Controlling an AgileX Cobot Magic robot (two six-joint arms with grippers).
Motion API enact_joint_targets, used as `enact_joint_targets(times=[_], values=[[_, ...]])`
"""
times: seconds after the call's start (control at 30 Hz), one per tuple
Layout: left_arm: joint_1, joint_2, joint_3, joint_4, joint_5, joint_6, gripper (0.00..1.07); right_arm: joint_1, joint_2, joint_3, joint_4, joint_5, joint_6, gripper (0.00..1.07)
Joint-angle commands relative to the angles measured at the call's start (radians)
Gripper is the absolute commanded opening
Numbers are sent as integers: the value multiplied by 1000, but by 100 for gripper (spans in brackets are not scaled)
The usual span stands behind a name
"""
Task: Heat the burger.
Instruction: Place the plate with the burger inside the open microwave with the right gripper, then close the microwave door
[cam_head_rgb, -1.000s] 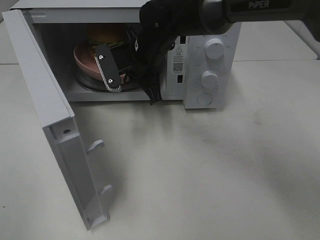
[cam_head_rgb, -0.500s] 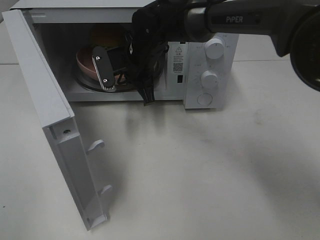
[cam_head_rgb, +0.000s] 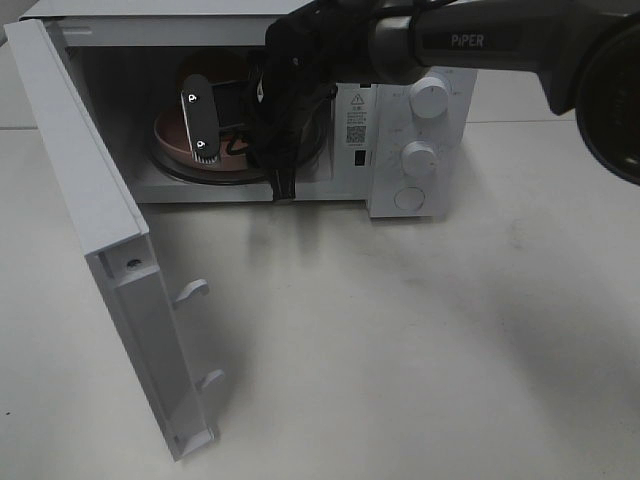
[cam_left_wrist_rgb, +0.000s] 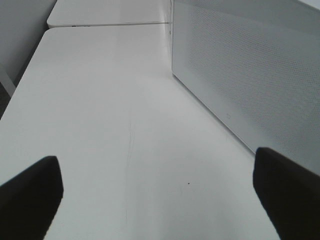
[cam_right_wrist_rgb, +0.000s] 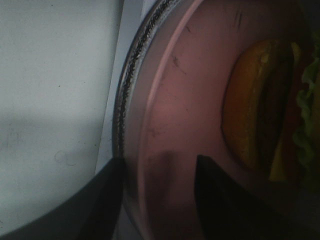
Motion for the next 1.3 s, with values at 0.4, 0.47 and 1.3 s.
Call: enact_joint_targets(times=[0.4,0.47,1.3], values=[[-6,-19,2,-7,-3,-2,98,-3,-66,31,64,4,21,72],[-6,-19,2,-7,-3,-2,98,-3,-78,50,64,-3,21,72],[-6,-19,2,-7,-3,-2,98,-3,-415,593,30,-154,131,72]])
